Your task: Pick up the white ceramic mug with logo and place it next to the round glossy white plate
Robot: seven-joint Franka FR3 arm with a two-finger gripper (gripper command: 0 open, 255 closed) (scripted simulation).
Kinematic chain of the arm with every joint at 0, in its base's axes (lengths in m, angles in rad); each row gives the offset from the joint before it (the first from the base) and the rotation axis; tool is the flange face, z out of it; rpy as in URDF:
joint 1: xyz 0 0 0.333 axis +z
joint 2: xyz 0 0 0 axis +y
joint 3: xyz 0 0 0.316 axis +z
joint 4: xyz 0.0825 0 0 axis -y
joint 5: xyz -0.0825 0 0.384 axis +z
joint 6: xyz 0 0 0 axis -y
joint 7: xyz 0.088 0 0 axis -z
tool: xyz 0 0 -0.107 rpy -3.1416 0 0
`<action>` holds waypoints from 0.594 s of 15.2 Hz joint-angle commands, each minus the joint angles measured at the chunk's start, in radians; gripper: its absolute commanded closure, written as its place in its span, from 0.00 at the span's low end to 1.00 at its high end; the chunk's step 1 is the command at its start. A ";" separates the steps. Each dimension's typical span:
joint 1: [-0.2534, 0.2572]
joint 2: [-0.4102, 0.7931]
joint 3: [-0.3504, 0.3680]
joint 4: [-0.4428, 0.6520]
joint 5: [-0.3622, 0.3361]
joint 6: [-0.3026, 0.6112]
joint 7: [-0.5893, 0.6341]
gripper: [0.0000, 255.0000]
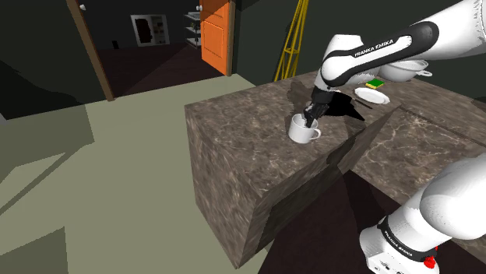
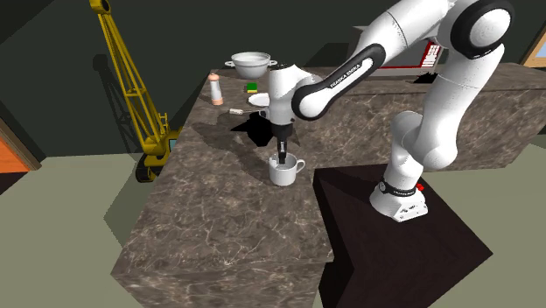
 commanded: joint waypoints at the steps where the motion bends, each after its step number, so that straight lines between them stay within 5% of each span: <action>1: -0.001 -0.017 0.001 0.010 -0.003 -0.028 0.003 1.00; 9: -0.002 -0.072 0.004 0.071 -0.013 -0.142 0.014 1.00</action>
